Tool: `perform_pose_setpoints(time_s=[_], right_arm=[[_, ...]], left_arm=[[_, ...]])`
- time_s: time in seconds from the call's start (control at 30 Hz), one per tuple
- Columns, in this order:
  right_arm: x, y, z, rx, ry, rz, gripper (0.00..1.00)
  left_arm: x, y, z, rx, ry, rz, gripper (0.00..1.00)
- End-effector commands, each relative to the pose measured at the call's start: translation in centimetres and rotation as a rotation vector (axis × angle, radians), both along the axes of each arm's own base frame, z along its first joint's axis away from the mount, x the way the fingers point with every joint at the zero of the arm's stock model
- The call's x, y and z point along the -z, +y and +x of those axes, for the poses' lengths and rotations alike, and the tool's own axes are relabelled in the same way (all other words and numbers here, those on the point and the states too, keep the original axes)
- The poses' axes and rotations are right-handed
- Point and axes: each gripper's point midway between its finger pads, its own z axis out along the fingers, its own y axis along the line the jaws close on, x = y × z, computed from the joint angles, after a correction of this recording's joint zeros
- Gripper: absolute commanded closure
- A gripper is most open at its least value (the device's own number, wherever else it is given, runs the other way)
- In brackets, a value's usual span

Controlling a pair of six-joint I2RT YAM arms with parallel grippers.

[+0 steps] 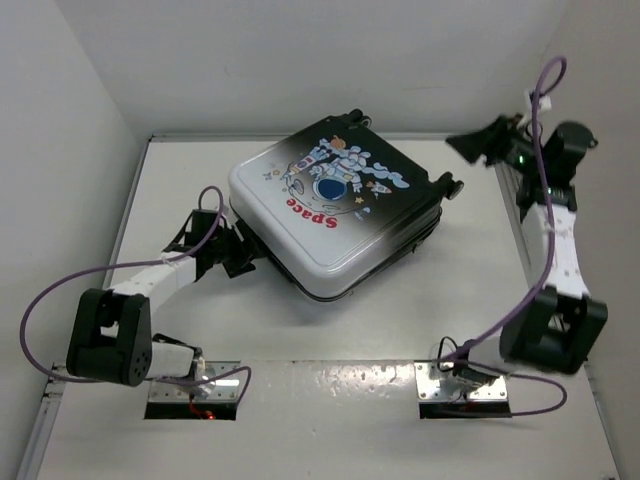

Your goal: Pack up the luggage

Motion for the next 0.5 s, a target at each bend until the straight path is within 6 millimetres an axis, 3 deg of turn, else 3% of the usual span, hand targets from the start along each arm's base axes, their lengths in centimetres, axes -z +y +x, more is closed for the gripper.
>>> perform_pose_setpoints(time_s=[0.0, 0.07, 0.17, 0.2, 0.27, 0.3, 0.33, 0.47], right_arm=[[2.3, 2.3, -7.8, -0.157, -0.128, -0.206, 0.33], [5.6, 3.6, -13.2, -0.18, -0.035, -0.203, 0.33], [8.4, 5.2, -18.7, -0.21, -0.051, -0.291, 0.33], [9.1, 5.6, -19.7, -0.215, -0.023, -0.275, 0.34], [12.3, 6.1, -21.4, -0.231, 0.051, -0.259, 0.36], [12.3, 6.5, -22.3, -0.228, 0.043, -0.257, 0.37], [13.7, 6.7, -22.7, -0.227, 0.095, -0.224, 0.37], [17.9, 6.9, -23.3, -0.2, 0.255, -0.122, 0.37]], left_arm=[[-1.9, -1.2, 3.1, -0.048, -0.095, -0.085, 0.3], [-1.8, -1.6, 3.8, -0.053, -0.104, -0.111, 0.3], [-1.5, -1.4, 4.7, -0.087, -0.1, -0.114, 0.35], [-1.2, -1.3, 5.2, -0.098, -0.095, -0.104, 0.38], [-0.4, -0.9, 5.5, -0.101, -0.083, -0.067, 0.48], [-0.3, -0.6, 6.0, -0.118, -0.081, -0.05, 0.63], [0.9, -0.6, 5.9, -0.11, -0.054, -0.036, 0.67], [1.5, 0.7, 7.7, -0.136, -0.041, -0.004, 0.83]])
